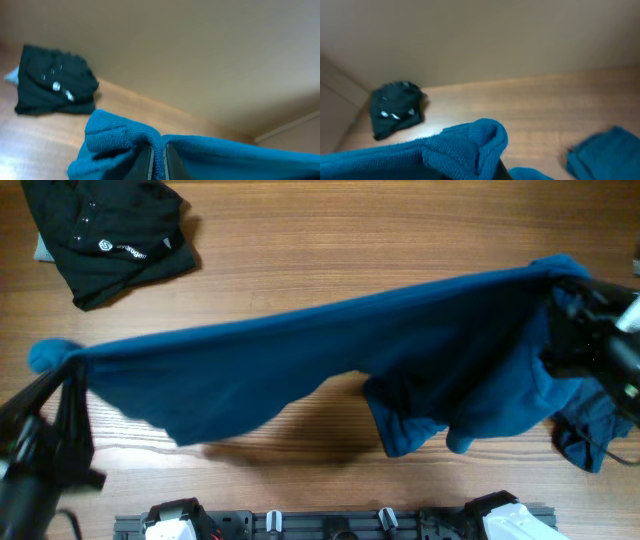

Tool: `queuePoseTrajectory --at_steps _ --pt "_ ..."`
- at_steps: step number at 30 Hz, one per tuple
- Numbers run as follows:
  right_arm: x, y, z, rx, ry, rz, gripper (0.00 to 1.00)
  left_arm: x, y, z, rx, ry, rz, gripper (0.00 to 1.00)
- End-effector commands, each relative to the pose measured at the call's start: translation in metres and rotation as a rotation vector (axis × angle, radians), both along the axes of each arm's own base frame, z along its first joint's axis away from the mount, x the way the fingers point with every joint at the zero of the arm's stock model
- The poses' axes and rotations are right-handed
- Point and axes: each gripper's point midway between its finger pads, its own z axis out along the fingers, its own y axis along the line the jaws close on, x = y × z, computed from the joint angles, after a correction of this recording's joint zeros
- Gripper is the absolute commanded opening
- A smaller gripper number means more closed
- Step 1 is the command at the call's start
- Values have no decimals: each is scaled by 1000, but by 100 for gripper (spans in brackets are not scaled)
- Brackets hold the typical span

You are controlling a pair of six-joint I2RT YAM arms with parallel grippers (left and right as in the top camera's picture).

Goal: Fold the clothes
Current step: 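Stretch the teal shirt wide and swing it toward the table's far side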

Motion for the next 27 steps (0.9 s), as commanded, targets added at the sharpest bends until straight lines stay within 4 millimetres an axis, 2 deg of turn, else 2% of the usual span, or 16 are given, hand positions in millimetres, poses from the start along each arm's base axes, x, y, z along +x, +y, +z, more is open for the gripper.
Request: queuePoseTrajectory --at_steps 1,6,10,15,21,23,27 --pt "-25 -13 42 60 -139 -31 4 -9 8 13 18 -50 57 4" --pt "-47 -19 57 76 -186 -31 4 -8 8 11 17 -40 57 4" --pt "-53 -21 49 66 -153 -31 5 -8 8 11 17 -39 57 4" --pt "-50 -20 41 55 -119 -32 6 -3 14 9 20 -26 86 4" --pt "-22 -13 24 44 -31 -47 6 26 28 -8 -3 81 138 4" --pt "-5 -13 13 43 24 -84 4 44 31 -17 -8 134 139 4" --pt "37 -8 -12 10 129 -134 4 92 39 -41 -25 259 140 4"
